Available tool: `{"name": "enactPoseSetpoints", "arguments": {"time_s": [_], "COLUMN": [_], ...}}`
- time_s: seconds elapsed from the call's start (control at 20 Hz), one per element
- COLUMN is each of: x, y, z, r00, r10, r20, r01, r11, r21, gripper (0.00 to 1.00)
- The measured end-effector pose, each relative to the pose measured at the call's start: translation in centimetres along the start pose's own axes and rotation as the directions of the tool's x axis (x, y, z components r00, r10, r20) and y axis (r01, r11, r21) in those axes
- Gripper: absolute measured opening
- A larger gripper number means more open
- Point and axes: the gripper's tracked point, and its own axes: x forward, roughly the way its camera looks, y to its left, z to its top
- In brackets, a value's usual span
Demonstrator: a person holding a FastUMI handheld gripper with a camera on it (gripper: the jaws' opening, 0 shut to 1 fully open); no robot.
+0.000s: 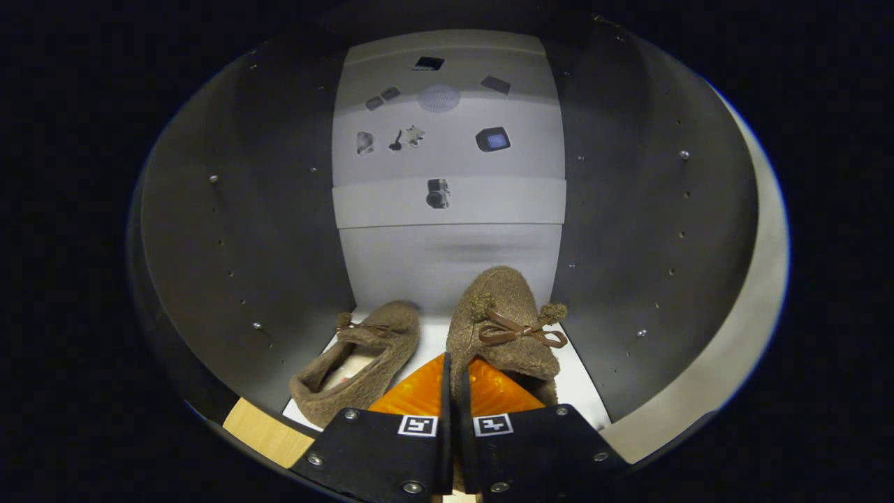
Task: Open the shoe cabinet door, grab the shoes and put them into the shoe cabinet, then close the shoe cabinet door.
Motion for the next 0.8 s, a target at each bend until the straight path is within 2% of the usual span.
{"name": "enactPoseSetpoints", "arguments": {"time_s": [0.25,0.45,0.5,0.6,0.8], "x": [3.8,5.5,5.8,5.8,4.5], "y": [-0.9,-0.8,-0.9,-0.4,-0.1], "z": [-0.8,-2.0,-2.3,-2.5,-1.9], "r00": [0.998,0.995,0.994,0.994,0.996], "r10": [-0.011,-0.018,-0.029,-0.016,-0.036], "r20": [-0.056,-0.097,-0.106,-0.110,-0.085], "r01": [0.010,0.019,0.031,0.019,0.037], "r11": [1.000,1.000,0.999,0.999,0.999], "r21": [-0.027,0.011,0.016,0.026,0.015], "gripper": [0.05,0.05,0.12,0.19,0.22]}}
